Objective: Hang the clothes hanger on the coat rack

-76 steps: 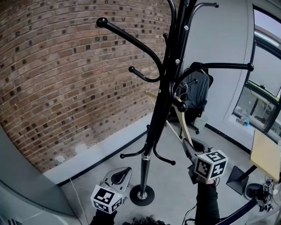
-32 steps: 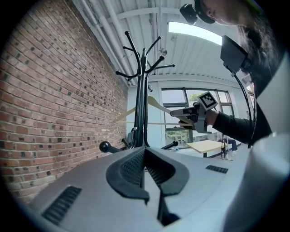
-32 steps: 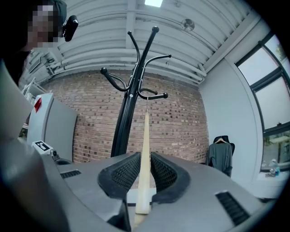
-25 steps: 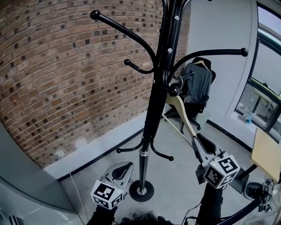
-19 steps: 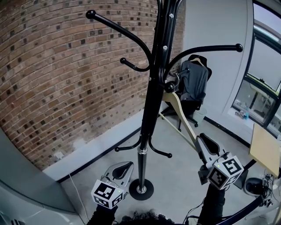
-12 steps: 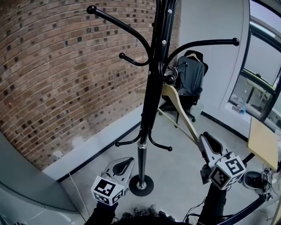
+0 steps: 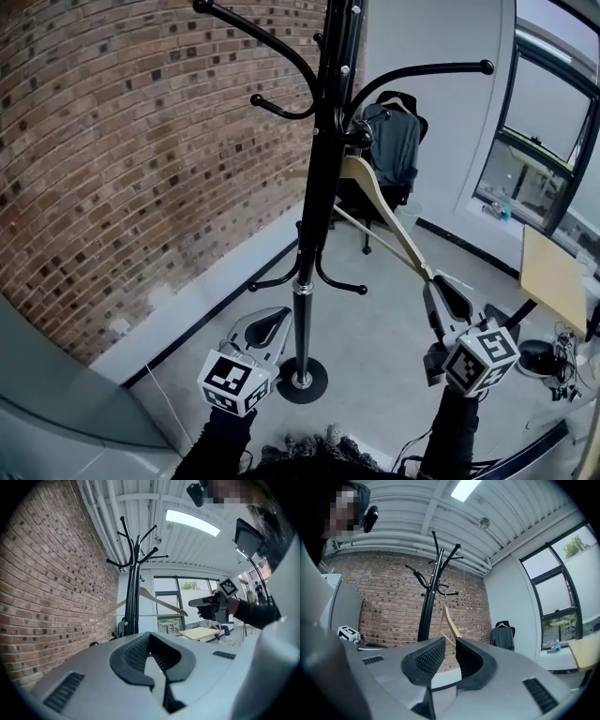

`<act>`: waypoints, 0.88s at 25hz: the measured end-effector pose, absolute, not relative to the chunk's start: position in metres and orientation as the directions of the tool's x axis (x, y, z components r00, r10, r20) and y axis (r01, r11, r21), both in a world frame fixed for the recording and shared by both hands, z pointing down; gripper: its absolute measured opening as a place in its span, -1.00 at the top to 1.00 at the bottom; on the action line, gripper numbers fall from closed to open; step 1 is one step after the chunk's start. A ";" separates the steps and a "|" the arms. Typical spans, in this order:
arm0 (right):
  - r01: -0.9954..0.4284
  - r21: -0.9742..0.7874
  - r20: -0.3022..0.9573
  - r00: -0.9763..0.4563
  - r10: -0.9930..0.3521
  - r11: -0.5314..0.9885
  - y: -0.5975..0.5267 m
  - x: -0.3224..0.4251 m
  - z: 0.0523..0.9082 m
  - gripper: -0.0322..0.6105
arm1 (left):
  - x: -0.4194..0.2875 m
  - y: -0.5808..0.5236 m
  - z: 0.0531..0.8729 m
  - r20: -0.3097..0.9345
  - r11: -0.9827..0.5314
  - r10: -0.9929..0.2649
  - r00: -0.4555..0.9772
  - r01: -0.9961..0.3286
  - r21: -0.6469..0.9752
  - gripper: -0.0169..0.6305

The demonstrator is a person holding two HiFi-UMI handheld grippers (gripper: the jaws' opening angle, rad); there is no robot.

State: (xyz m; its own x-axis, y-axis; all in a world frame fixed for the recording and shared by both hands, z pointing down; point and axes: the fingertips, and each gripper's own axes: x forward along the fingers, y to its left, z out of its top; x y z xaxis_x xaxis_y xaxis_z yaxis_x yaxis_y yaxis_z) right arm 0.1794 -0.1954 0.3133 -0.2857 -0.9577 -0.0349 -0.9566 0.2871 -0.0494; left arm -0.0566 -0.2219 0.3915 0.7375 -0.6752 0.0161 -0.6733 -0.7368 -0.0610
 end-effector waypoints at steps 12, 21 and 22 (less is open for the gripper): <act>-0.952 -0.053 0.021 -0.303 -0.953 0.301 -0.177 0.162 0.342 0.71 | -0.025 -0.209 0.355 -0.059 -0.716 -0.693 0.718 -0.696 -0.057 0.92; -0.922 -0.082 0.068 -0.384 -0.921 0.379 -0.142 0.158 0.373 0.72 | 0.000 -0.170 0.361 -0.039 -0.705 -0.706 0.707 -0.707 -0.050 0.92; -0.917 -0.084 0.071 -0.396 -0.916 0.390 -0.139 0.156 0.377 0.72 | 0.002 -0.165 0.363 -0.035 -0.704 -0.708 0.706 -0.708 -0.049 0.92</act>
State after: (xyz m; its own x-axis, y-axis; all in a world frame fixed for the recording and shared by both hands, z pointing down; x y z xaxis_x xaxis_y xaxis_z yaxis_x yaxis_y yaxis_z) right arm 0.1561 -0.1388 0.3765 -0.3955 -0.9157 0.0712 -0.9171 0.3896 -0.0838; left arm 0.0017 -0.1653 0.3629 0.7059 -0.7075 -0.0347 -0.7083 -0.7042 -0.0494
